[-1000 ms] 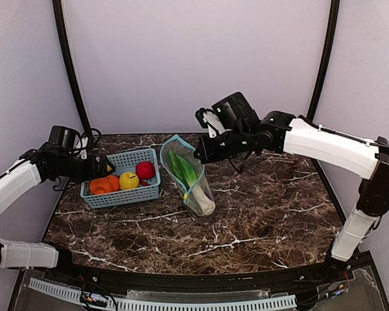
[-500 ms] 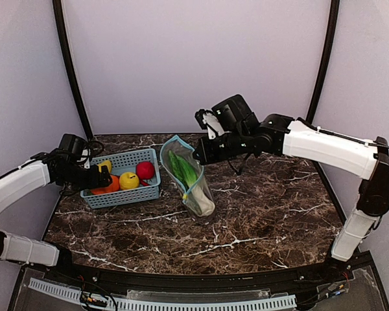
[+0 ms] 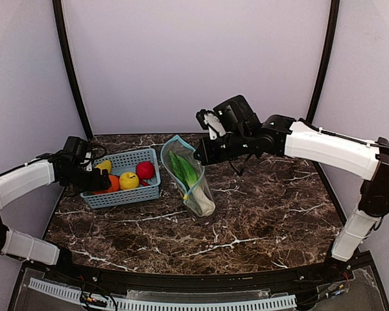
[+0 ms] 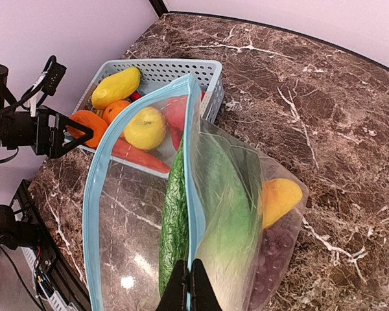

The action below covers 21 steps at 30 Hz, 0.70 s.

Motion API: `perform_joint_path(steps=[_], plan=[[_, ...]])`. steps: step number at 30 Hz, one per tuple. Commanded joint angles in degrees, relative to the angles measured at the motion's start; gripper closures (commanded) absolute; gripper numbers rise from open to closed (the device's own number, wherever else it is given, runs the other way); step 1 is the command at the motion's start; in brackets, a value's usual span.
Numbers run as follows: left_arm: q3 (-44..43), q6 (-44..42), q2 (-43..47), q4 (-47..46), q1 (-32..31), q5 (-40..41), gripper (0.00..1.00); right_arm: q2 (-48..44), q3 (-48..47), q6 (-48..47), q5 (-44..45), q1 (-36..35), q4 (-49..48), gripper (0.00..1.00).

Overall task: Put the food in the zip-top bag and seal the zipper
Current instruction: Pick up the fake vegetable from the bin.

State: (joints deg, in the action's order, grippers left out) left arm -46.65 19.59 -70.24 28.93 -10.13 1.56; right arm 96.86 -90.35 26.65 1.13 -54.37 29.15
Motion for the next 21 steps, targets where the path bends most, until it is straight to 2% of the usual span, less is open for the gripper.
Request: perform_joint_path(steps=[1,5,11,14,17,21], plan=[[0.91,-1.28,-0.47,-0.82,0.37,0.97,0.15,-1.85,0.46,0.09,-0.24,0.23,-2.32,1.00],[0.65,-2.21,-0.66,-0.73,0.37,1.70,0.27,-1.85,0.44,0.22,-0.46,0.23,-2.34,1.00],[-0.30,-4.18,5.35,-0.44,0.37,3.87,0.35,-2.26,0.26,-0.46,-0.86,0.21,-2.36,1.00],[-2.51,-6.90,10.07,-0.82,0.34,1.84,0.38,-2.67,0.41,-1.41,-0.87,0.23,-2.34,1.00],[-6.05,-11.72,15.06,-1.90,0.24,-7.41,0.41,-3.35,0.78,-2.46,-2.29,0.23,-2.34,1.00],[-10.25,-14.67,16.43,-2.51,-1.46,-20.91,0.42,-3.86,0.79,-3.37,-3.48,0.36,-2.28,1.00]])
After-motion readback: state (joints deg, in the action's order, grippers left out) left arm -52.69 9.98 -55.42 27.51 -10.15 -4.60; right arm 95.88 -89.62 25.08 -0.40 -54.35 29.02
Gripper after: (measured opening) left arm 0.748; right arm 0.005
